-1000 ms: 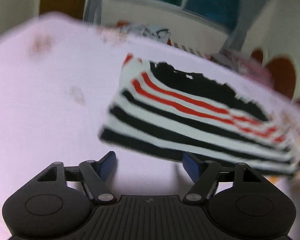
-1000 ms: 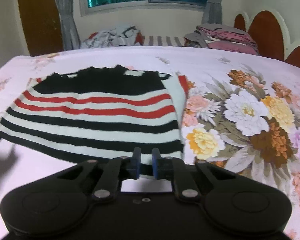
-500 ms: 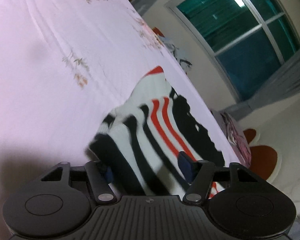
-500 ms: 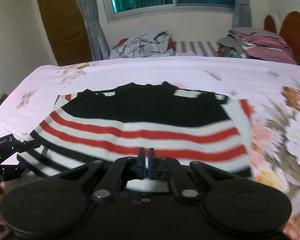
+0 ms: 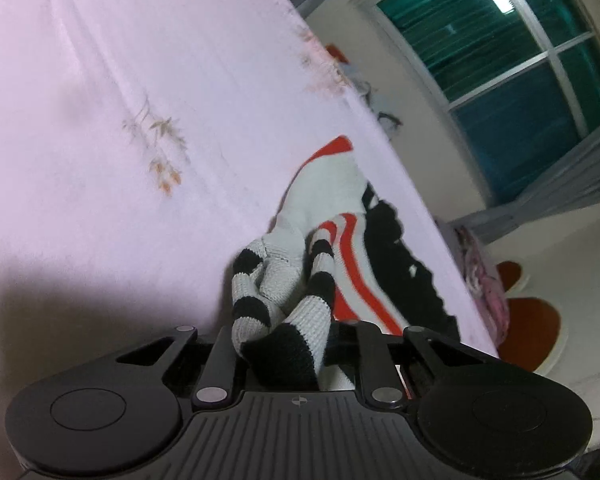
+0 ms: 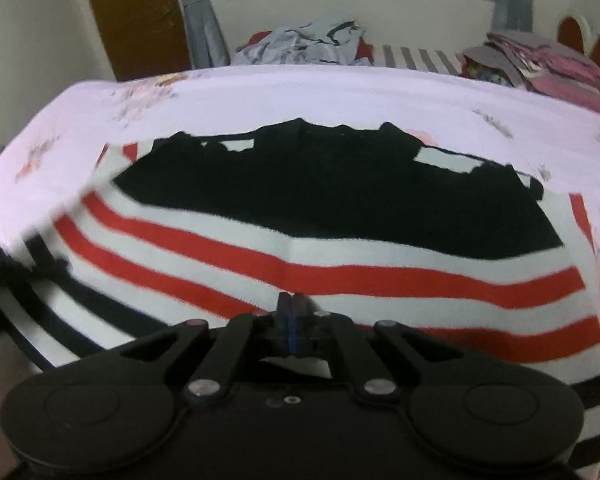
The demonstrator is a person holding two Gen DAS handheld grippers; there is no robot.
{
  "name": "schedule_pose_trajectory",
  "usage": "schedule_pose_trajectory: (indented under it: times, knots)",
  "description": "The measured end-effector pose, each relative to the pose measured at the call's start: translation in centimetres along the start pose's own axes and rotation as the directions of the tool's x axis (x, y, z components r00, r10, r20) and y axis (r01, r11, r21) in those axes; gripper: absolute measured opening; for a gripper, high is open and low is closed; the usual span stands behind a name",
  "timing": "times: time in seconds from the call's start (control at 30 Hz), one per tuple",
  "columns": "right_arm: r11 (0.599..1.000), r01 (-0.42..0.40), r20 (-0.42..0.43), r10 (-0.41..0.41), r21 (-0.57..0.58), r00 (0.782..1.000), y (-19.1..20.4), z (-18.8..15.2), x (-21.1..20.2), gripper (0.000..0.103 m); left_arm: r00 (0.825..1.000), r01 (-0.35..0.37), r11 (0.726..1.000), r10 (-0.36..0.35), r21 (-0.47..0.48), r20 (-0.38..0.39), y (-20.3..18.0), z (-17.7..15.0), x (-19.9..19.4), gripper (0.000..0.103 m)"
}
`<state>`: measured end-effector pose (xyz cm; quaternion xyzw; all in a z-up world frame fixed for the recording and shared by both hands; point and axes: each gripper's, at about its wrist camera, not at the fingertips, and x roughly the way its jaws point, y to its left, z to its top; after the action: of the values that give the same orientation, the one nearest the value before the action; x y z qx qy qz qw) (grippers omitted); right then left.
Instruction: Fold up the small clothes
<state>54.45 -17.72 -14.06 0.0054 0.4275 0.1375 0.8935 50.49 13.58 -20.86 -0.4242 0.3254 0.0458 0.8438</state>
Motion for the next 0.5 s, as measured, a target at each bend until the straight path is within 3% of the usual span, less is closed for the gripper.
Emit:
schedule_pose_trajectory:
  times: [0.2,0.27,0.37,0.5]
  knots:
    - [1.0,-0.02,-0.009,0.02,0.007,1.0,-0.5,0.1,-0.1,0.0,0.996,0.05,0.971,-0.066,0.235,0.061,-6.5,-0.6,-2.9,0.016]
    - [0.997,-0.054,0.004,0.053,0.052,0.999,-1.2,0.4,-0.7,0.0,0.996,0.049,0.942,-0.073,0.331,0.058,-9.6,-1.4,-3.6,0.016]
    - [0.979,-0.121,0.098,0.106,0.162,0.99,-4.4,0.6,-3.4,0.003,0.996,0.039,0.89,-0.074,0.455,0.059,-13.8,-3.0,-4.7,0.016]
    - [0.956,-0.149,0.195,0.101,0.254,0.976,-10.0,0.2,-8.0,0.003,0.996,0.047,0.822,-0.079,0.567,0.031,-19.4,-6.0,-4.8,0.015]
